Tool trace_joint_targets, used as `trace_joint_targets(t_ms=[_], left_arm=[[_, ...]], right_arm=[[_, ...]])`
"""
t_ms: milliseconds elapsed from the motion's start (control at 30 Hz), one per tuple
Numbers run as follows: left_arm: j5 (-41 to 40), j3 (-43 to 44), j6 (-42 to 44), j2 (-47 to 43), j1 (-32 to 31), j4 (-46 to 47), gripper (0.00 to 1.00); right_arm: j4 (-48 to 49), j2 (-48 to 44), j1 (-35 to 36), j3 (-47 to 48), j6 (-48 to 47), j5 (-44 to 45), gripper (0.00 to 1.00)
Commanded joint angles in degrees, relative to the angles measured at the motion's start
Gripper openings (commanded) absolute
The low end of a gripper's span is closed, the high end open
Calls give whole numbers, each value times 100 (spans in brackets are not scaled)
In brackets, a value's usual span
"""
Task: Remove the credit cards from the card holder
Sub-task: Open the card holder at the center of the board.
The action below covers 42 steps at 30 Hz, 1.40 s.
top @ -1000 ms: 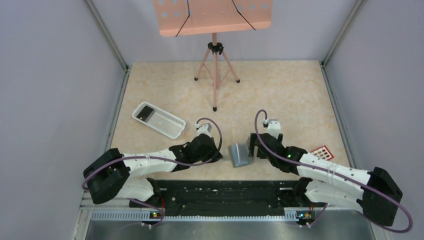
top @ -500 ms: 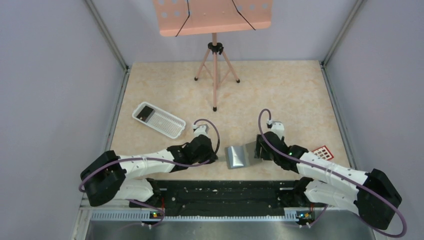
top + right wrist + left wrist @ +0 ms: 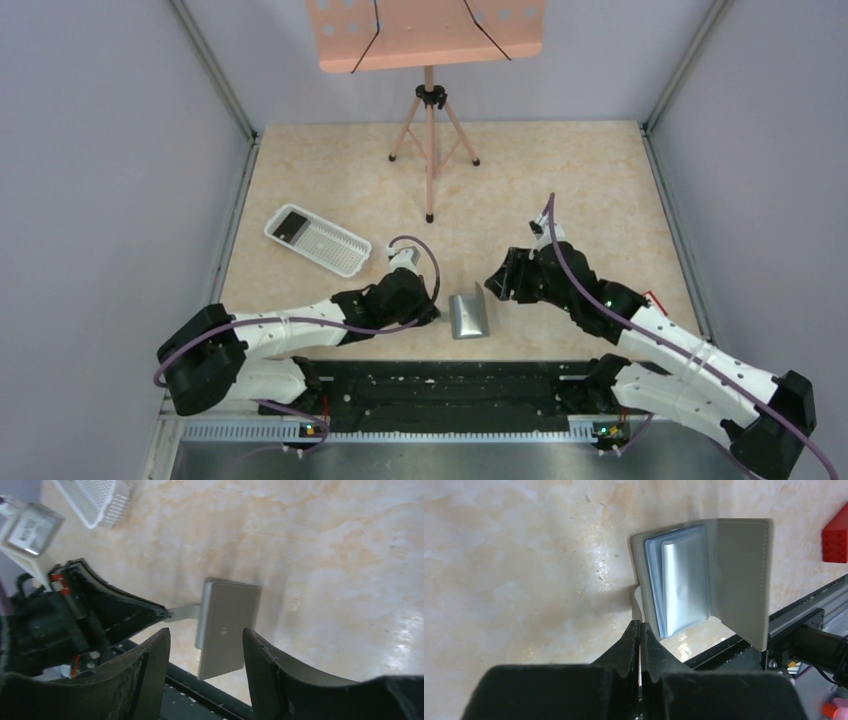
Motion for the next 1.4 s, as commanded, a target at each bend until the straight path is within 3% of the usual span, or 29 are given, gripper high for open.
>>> trace_joint_targets(t_ms=[0, 167, 467, 933, 1367], left_arm=[[109, 21, -46, -212, -6, 478, 0], [148, 7, -72, -281, -6, 553, 0], [368, -223, -180, -688, -8, 1165, 0], [342, -367, -182, -859, -13, 1251, 0], [289, -446, -189, -960, -9, 1188, 0]], right_arm=[[971, -60, 69, -164, 333, -996, 54], [1918, 231, 352, -346, 630, -1332, 51], [2321, 1164, 827, -276, 820, -1101, 50], [1200, 1021, 830, -395, 680, 191, 49], [1980, 1497, 803, -836, 835, 15, 51]])
